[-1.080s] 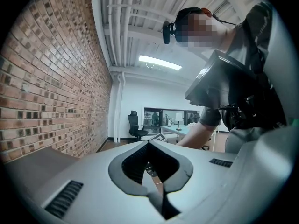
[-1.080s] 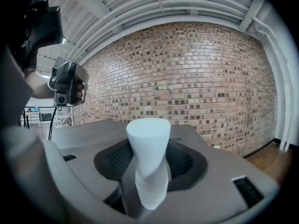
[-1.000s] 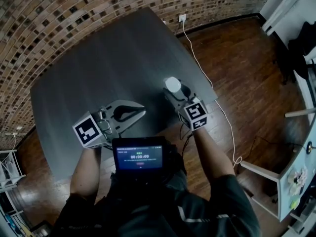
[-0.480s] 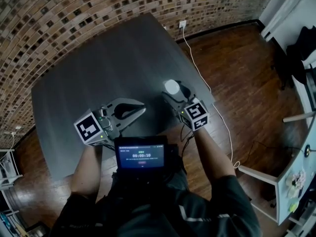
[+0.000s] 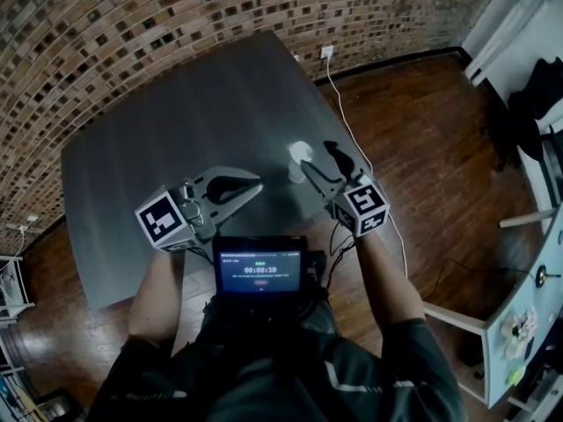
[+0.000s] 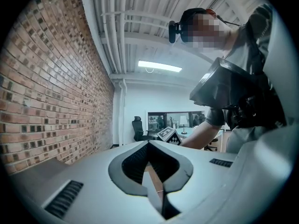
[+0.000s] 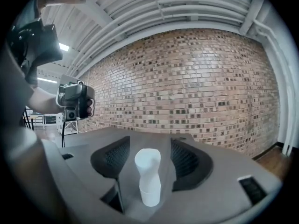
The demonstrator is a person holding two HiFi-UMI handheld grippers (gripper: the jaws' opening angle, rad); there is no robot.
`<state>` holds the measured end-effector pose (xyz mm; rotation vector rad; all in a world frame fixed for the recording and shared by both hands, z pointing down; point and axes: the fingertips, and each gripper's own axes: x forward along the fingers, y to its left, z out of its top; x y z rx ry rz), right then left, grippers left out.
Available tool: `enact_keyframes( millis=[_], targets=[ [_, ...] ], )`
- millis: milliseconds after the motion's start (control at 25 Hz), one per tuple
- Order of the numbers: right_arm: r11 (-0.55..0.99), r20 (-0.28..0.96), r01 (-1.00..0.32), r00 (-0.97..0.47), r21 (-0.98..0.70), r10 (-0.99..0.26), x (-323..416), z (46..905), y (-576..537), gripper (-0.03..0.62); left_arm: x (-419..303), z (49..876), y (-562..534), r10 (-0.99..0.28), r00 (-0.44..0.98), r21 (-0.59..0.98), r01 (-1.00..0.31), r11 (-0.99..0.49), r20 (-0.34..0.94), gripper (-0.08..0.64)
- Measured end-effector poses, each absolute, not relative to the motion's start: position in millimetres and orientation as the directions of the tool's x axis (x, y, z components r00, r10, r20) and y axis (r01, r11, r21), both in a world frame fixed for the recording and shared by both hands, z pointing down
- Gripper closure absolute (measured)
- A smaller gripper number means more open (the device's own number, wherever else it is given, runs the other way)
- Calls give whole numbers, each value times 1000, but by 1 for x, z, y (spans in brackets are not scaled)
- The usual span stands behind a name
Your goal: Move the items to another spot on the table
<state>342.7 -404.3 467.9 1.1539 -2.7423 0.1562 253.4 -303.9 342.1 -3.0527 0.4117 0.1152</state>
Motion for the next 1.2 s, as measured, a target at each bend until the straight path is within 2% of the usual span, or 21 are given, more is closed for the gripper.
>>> enact_keyframes(
  millis=[200, 400, 480, 520, 560, 640, 720, 1000, 1200],
  targets=[
    [708, 181, -705, -703, -43, -688, 344, 446, -391, 315, 256, 337, -293, -268, 959, -55, -273, -960, -90, 564],
    [693, 184, -718, -692, -70, -698, 343, 426, -371, 445, 249, 328, -277, -256, 962, -55, -262, -964, -97, 563],
    [681, 188, -728, -682, -82, -707, 341, 422, -363, 447, 242, 325, -270, -244, 964, -52, -250, -967, -101, 564],
    [671, 189, -737, -673, -83, -715, 340, 420, -360, 469, 239, 323, -269, -242, 965, -59, -249, -967, -102, 563],
    [661, 189, -746, -663, -83, -725, 340, 417, -357, 521, 236, 321, -268, -241, 965, -67, -249, -966, -104, 563],
    [644, 190, -760, -647, -89, -738, 341, 413, -351, 529, 232, 319, -265, -236, 966, -75, -244, -967, -110, 563],
    [628, 195, -773, -632, -92, -750, 342, 410, -345, 586, 228, 319, -260, -226, 968, -73, -235, -969, -112, 563],
    [590, 203, -803, -593, -78, -780, 341, 405, -329, 588, 217, 332, -248, -219, 971, -50, -224, -973, -93, 563],
    [592, 213, -803, -593, -75, -777, 337, 404, -325, 589, 216, 327, -248, -222, 966, -65, -231, -971, -130, 564]
  ],
)
